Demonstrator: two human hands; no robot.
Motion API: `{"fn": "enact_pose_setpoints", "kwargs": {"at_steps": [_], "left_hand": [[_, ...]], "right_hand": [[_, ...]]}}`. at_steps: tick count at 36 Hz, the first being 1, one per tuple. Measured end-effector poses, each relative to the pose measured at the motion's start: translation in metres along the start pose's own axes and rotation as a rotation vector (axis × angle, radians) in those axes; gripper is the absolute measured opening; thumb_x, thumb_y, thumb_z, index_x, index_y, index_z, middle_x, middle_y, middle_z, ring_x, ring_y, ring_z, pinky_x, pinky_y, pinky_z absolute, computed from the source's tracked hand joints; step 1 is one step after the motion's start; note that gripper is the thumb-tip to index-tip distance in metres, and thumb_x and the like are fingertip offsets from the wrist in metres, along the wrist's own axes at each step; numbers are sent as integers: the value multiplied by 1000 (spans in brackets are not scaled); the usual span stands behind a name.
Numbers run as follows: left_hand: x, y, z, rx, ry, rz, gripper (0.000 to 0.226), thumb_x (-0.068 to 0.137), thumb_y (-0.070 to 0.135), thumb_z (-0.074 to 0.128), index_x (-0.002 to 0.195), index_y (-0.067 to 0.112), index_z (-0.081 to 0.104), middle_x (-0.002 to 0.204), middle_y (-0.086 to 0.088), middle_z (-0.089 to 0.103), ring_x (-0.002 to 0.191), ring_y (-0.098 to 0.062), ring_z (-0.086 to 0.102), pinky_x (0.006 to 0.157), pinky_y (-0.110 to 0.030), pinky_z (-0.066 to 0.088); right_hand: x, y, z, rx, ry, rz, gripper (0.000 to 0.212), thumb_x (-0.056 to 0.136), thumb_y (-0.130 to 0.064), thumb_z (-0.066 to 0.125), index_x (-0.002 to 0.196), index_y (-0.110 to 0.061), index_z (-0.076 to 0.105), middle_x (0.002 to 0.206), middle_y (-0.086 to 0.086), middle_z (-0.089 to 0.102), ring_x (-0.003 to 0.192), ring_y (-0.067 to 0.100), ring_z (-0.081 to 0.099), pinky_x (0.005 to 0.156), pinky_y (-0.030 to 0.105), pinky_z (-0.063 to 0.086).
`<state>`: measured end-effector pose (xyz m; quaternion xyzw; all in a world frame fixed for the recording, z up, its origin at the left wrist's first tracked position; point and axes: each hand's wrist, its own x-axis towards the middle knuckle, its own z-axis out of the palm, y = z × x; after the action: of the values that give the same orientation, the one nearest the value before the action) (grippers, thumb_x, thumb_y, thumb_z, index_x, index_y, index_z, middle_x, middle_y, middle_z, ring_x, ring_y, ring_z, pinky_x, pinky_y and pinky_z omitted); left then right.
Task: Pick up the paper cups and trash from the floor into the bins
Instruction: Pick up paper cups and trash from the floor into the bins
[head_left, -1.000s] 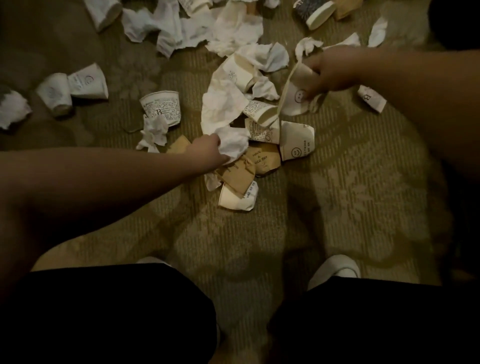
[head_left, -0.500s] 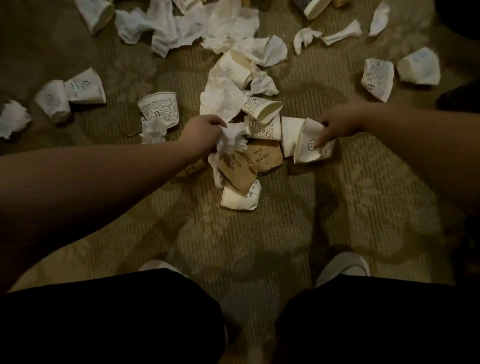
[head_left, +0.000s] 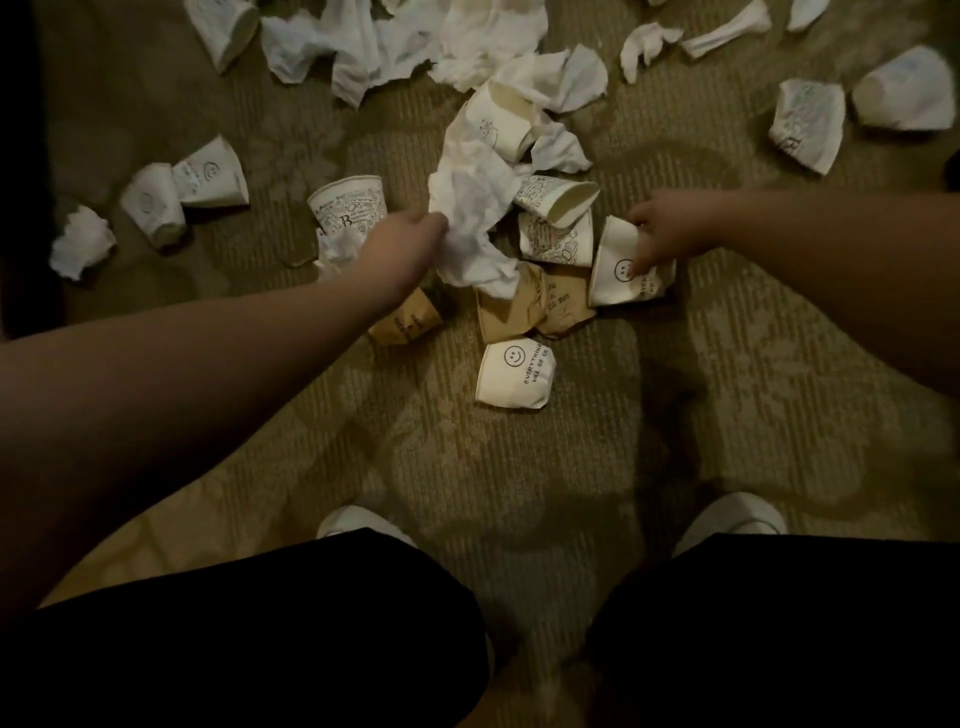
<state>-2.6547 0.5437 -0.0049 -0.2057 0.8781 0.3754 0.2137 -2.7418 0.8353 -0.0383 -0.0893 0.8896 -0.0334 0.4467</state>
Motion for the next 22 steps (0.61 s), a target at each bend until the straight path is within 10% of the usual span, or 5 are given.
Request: {"fn": "enact_pose_setpoints", "kwargs": {"at_steps": [4, 10, 22], "left_hand": [[-6, -22, 9, 440, -41, 193, 44, 101, 46, 46, 92, 10, 69, 89, -10, 64, 75, -19, 60, 58, -26, 41], [-4, -25, 32, 670, -128, 283, 42, 92, 49, 56, 121, 18, 56, 106, 1, 49, 98, -20, 57, 86, -40, 48], [3, -4, 62, 530, -269, 215, 68, 90, 10, 60, 151, 13, 29, 149, -15, 40, 124, -33, 53, 92, -36, 48]], "right_hand": [[-4, 2, 3, 39, 17, -1, 91, 79, -44, 80, 153, -20, 34, 150, 11, 41, 131, 33, 46, 97, 40, 43], [-12, 9, 10, 112, 75, -10, 89, 81, -36, 80, 153, -22, 30, 149, 10, 46, 128, 33, 50, 94, 40, 45], [-24, 35, 23, 271, 78, 13, 80, 82, -35, 80, 148, -21, 38, 145, 9, 51, 126, 30, 53, 102, 38, 44]]}}
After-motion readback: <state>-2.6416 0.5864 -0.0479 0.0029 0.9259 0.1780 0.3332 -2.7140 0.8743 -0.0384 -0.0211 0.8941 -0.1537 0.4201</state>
